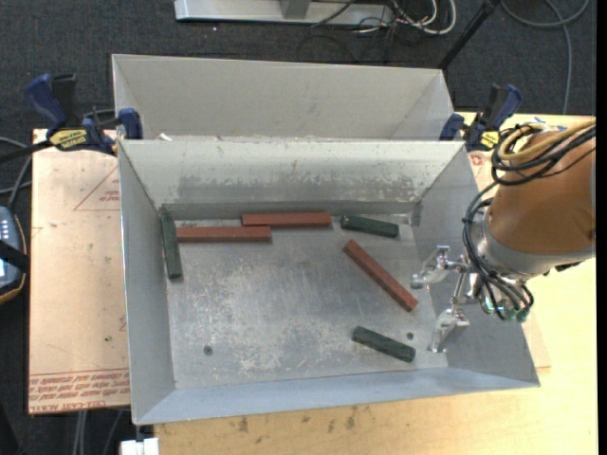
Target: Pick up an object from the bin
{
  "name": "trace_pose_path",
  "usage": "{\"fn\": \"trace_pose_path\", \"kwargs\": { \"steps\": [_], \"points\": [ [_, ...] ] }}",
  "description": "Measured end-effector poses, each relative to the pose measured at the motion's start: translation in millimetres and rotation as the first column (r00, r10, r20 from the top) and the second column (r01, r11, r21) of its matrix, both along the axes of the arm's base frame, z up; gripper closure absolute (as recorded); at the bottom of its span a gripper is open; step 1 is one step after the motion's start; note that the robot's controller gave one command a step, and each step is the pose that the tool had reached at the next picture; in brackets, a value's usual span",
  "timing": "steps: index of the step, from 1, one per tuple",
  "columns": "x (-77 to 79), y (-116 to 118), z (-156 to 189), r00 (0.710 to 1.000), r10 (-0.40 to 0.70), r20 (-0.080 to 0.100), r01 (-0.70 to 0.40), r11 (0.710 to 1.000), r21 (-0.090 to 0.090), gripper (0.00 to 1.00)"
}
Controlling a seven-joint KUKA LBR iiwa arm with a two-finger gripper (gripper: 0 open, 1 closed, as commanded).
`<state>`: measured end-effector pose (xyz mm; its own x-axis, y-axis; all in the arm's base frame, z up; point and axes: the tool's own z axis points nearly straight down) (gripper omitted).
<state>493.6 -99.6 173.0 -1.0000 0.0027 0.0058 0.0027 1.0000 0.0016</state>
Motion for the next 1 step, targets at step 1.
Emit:
{"fn": "trace_pose_path", "kwargs": {
  "steps": [1],
  "points": [
    [1.7, 0.3, 2.6, 1.000, 0.002, 0.006, -0.002, 1.000, -0.001, 0.00]
  ]
}}
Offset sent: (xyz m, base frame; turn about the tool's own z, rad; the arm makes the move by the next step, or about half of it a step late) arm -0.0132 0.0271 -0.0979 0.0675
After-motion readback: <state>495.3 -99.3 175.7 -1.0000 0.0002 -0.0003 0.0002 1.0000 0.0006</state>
